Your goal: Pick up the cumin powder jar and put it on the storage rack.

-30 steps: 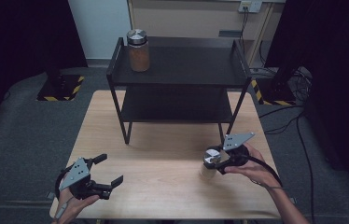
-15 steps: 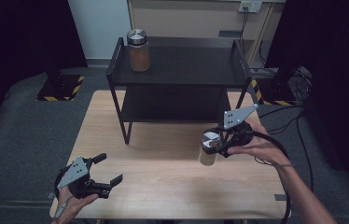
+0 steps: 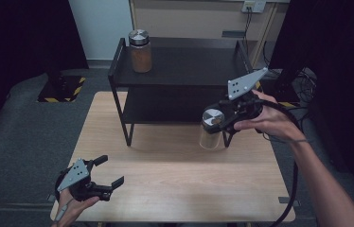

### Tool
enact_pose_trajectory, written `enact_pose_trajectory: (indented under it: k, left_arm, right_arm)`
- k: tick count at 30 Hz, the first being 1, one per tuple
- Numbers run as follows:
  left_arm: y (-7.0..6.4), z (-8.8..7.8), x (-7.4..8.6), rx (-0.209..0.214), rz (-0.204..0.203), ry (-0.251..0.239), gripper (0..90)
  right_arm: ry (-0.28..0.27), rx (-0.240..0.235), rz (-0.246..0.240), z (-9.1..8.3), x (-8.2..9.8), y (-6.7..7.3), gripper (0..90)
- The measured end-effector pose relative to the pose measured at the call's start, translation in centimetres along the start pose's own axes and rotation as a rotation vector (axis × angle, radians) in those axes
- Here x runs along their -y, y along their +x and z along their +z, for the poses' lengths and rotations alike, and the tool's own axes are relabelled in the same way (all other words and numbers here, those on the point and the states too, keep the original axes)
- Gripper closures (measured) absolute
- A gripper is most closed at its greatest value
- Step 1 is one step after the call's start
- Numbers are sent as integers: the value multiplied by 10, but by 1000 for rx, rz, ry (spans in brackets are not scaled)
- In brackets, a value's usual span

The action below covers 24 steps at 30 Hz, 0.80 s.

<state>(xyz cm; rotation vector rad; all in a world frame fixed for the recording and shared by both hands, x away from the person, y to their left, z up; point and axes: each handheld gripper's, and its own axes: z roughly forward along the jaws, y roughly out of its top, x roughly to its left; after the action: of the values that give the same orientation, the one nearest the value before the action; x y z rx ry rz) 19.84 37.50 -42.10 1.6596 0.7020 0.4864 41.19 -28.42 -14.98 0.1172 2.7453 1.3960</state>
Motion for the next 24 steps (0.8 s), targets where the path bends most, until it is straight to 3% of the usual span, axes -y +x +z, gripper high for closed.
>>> enact_pose_trajectory:
  k: [12,24]
  left_arm:
    - [2,0,0,-1,-8,1,4]
    - [4,0,2,-7,-22,-2,4]
  right_arm:
    - [2,60,15,-34,-52,-7,353]
    - [-2,140,67,-51,-82,-21,353]
